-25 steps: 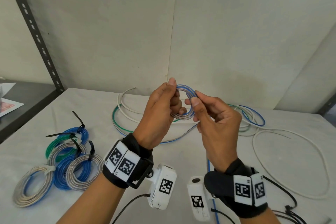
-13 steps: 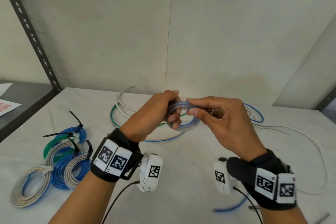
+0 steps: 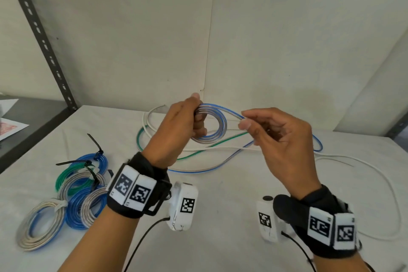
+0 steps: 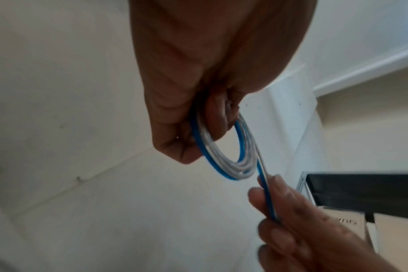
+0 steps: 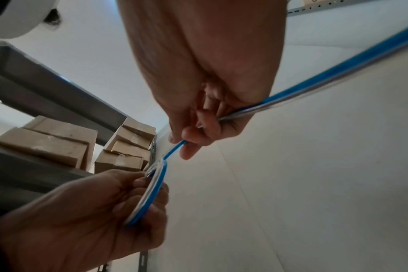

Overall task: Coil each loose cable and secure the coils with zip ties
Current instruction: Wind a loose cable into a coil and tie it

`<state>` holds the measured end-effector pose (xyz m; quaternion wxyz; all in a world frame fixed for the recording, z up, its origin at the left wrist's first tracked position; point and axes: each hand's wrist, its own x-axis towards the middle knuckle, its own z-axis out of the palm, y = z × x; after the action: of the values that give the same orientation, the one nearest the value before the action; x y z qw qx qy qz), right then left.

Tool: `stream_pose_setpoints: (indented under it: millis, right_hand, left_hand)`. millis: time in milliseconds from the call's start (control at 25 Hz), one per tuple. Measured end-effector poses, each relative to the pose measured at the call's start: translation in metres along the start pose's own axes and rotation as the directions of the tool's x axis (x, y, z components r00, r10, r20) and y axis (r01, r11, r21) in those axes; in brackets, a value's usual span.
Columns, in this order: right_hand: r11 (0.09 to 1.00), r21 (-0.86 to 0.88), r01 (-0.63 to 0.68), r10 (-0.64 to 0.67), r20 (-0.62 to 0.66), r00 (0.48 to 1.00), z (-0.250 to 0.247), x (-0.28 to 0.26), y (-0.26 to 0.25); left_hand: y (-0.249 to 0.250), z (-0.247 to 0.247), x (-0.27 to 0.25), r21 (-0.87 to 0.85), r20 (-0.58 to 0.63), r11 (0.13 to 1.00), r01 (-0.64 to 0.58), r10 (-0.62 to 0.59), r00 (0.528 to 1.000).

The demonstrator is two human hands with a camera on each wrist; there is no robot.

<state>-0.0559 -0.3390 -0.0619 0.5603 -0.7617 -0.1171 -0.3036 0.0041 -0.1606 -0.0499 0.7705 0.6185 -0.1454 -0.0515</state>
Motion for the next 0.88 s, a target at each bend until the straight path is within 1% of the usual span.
stream_pose_setpoints:
  millis: [120,200,440,560,640,680,720,760,800,840,880]
  right_hand:
    - [0.992,0.123,-0.036,0.036,0.002,0.999,0.015,-0.005,-0.001]
    - [0.984,0.168,-0.052,0.058,-0.031,0.998,0.026,-0.01,-0.001]
    - [0.947,0.311,-0.076,0.128,-0.15,0.98,0.037,-0.017,0.0]
    - [0.952,0.297,-0.07,0.121,-0.158,0.98,0.032,-0.012,0.0]
    - [0.965,0.256,-0.052,0.088,-0.131,0.988,0.021,-0.006,0.002]
    - [0.974,0.223,-0.041,0.064,-0.101,0.993,0.014,-0.003,0.002]
    - [0.983,0.18,-0.031,0.041,-0.052,0.998,0.006,0.0,0.003]
    - [0.992,0.124,-0.023,0.021,0.02,1.0,-0.001,0.001,0.003]
    - [0.998,0.054,-0.012,0.006,0.108,0.994,-0.007,0.002,0.004]
    - [1.0,-0.023,0.008,-0.003,0.196,0.981,-0.01,0.002,0.005]
    - [0.995,-0.092,0.033,-0.007,0.262,0.965,-0.012,0.001,0.006]
  left_hand:
    - [0.004,0.002,-0.002,-0.179,-0.023,0.983,0.034,-0.039,0.999]
    - [0.003,0.007,-0.003,-0.26,-0.012,0.965,0.039,-0.044,0.999]
    - [-0.006,0.021,-0.005,-0.444,0.01,0.895,0.042,-0.042,0.999]
    - [-0.012,0.028,-0.007,-0.476,0.022,0.878,0.046,-0.04,0.999]
    - [-0.012,0.025,-0.006,-0.412,0.078,0.908,0.076,-0.048,0.996]
    - [-0.012,0.023,-0.005,-0.331,0.113,0.94,0.077,-0.042,0.993]
    - [-0.011,0.019,-0.004,-0.207,0.147,0.976,0.062,-0.032,0.989]
    - [-0.011,0.016,-0.003,-0.039,0.179,0.999,0.035,-0.028,0.983]
    - [-0.01,0.013,-0.004,0.141,0.21,0.99,0.006,-0.036,0.977]
    - [-0.01,0.011,-0.006,0.289,0.236,0.957,-0.017,-0.054,0.97]
    - [-0.01,0.009,-0.008,0.377,0.25,0.926,-0.019,-0.082,0.965]
